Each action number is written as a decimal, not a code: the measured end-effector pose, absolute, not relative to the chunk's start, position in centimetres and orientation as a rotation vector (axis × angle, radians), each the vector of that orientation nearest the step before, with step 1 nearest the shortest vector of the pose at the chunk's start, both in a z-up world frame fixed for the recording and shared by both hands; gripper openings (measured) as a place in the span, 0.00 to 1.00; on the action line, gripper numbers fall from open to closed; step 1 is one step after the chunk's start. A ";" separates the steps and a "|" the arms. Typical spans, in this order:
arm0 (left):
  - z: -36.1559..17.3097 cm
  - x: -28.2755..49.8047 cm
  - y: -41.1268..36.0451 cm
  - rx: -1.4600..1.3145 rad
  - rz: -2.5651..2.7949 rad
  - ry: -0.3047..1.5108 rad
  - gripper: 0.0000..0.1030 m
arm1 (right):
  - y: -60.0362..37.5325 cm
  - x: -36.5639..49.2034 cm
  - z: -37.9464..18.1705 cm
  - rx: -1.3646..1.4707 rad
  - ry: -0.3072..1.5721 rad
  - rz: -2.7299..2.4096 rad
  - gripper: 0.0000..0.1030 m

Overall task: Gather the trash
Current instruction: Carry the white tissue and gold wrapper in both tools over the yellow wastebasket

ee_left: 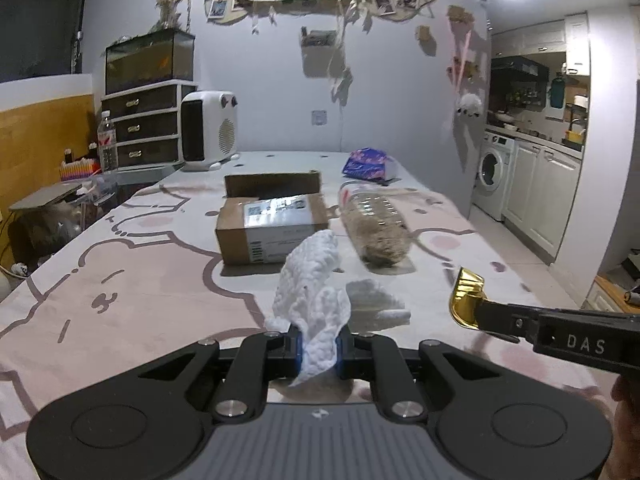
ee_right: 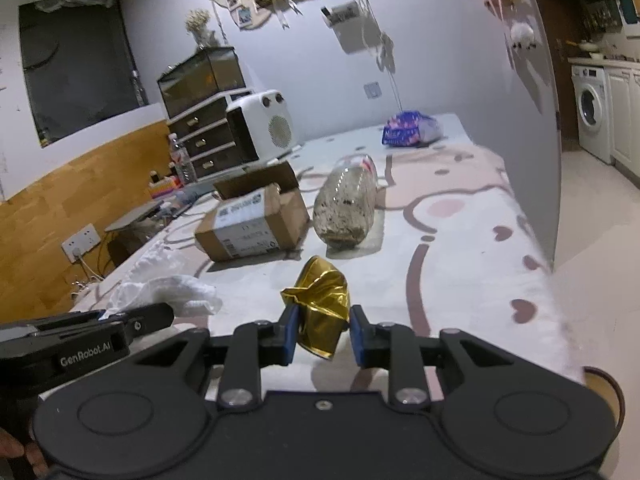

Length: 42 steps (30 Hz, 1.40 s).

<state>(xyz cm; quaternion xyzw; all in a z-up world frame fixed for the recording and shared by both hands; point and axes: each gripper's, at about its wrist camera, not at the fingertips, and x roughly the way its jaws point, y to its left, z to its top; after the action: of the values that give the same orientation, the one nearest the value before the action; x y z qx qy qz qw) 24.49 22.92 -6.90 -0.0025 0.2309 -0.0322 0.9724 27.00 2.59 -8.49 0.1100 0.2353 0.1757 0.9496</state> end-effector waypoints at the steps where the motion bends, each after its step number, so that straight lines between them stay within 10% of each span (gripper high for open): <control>1: -6.7 23.9 22.4 -0.001 -0.068 0.462 0.15 | 2.3 26.4 -8.2 0.221 0.473 0.359 0.26; 42: -8.5 21.9 -5.3 0.033 -0.316 0.502 0.15 | -24.1 18.4 -11.1 0.294 0.448 0.141 0.22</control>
<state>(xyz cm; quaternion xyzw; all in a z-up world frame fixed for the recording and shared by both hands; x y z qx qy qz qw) 21.86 -5.33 -8.54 0.0162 0.2475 -0.1557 0.9562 18.41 -24.09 -11.10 0.1451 0.2210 0.0696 0.9619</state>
